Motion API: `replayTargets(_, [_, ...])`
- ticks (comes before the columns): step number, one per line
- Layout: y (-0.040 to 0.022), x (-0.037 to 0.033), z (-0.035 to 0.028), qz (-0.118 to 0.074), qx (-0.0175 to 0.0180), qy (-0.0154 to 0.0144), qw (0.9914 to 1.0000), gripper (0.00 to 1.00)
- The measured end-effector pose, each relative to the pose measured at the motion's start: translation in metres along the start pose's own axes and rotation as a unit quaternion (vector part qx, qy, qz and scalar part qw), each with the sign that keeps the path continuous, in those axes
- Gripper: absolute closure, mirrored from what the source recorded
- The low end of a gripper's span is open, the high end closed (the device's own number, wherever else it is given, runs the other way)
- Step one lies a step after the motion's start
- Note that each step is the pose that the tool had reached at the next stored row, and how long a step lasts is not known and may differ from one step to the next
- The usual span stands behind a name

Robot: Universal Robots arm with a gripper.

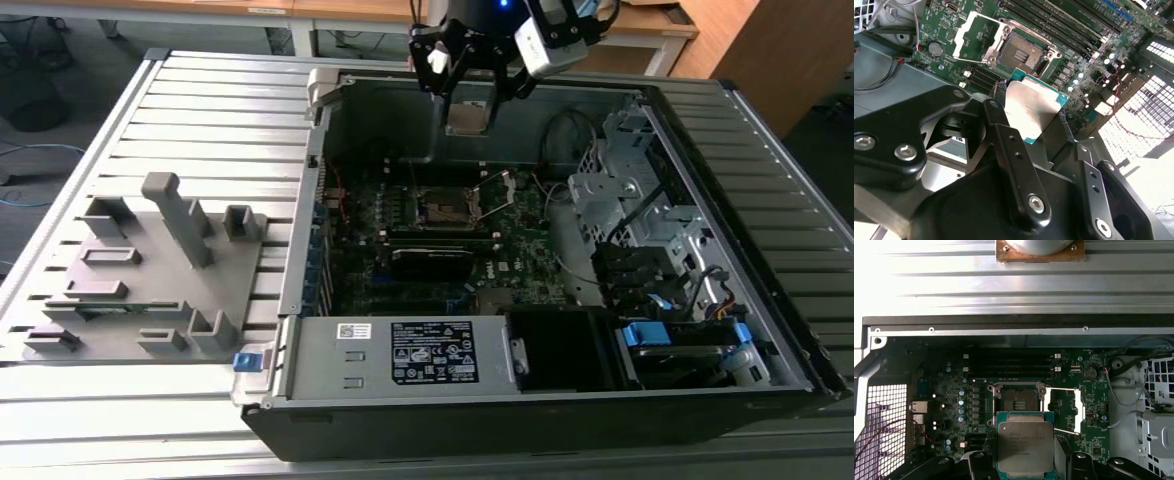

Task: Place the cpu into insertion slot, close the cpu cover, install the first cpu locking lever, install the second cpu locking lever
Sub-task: 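Place the cpu into insertion slot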

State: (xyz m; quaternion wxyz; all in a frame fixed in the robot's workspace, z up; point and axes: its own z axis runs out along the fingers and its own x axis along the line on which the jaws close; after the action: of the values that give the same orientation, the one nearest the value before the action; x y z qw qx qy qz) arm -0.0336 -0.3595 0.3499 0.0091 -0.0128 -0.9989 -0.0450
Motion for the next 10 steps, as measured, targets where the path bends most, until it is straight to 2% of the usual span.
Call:
replayTargets(3, [-0.0002,-0.0001,0.0028,0.0,-0.0001,0.0,1.0,0.46])
replayTargets(10, [-0.0004,-0.0001,0.0047,0.0,0.0,0.0,1.0,0.46])
